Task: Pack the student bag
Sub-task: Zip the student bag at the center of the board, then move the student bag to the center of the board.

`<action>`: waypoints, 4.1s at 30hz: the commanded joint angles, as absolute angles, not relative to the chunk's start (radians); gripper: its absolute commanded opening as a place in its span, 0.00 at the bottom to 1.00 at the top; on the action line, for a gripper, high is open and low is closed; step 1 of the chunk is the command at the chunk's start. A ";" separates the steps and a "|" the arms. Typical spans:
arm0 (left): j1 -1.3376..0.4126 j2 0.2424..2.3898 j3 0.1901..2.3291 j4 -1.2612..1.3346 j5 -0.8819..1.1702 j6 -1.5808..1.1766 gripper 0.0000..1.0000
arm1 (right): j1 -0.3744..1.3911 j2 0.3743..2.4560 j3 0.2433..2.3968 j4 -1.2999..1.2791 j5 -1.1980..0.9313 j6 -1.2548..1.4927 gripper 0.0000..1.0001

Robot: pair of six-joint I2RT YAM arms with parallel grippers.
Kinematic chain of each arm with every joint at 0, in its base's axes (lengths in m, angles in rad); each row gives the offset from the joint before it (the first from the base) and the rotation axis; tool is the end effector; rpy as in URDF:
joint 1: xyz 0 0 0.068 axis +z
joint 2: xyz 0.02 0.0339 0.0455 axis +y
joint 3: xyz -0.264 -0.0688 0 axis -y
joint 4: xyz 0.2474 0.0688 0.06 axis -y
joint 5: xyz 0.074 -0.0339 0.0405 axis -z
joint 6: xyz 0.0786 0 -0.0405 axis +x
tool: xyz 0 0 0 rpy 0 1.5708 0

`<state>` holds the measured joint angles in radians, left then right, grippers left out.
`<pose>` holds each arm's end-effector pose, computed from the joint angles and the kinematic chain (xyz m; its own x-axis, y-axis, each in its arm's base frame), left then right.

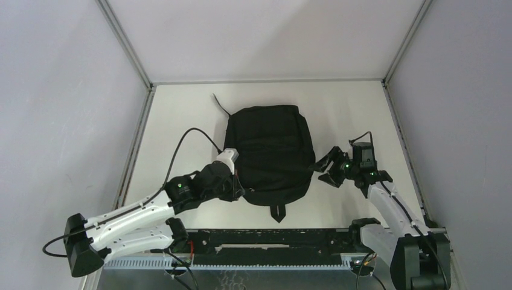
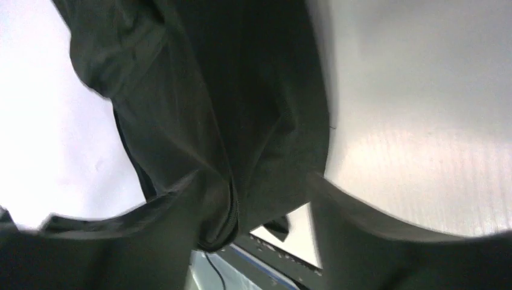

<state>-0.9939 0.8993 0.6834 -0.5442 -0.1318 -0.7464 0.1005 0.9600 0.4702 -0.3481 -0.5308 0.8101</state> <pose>0.1289 -0.1791 0.2211 -0.8048 0.0026 -0.5936 0.3167 0.8477 -0.4256 0.2049 0.0607 0.1609 -0.8166 0.5455 -0.1887 0.2437 0.6222 0.7440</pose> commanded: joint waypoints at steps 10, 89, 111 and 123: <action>-0.991 0.948 0.700 -0.349 0.075 -0.633 0.00 | 0.275 0.732 0.485 -0.524 -0.458 0.965 0.97; -0.400 0.923 0.622 -0.288 0.078 -0.614 0.00 | 1.504 1.083 0.592 -0.169 0.787 -0.022 0.00; -0.252 0.760 0.729 -0.366 0.166 -0.601 0.78 | 1.131 1.253 0.692 0.040 0.396 0.203 0.00; -0.258 0.549 0.625 -0.443 0.172 -0.622 0.90 | 0.814 1.598 1.293 -0.170 -0.002 0.317 0.88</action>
<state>-0.2531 0.6186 0.6769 -0.4141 0.1825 -0.6300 0.8307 1.6920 1.2209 -0.1608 0.1299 0.2687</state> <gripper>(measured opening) 0.878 0.720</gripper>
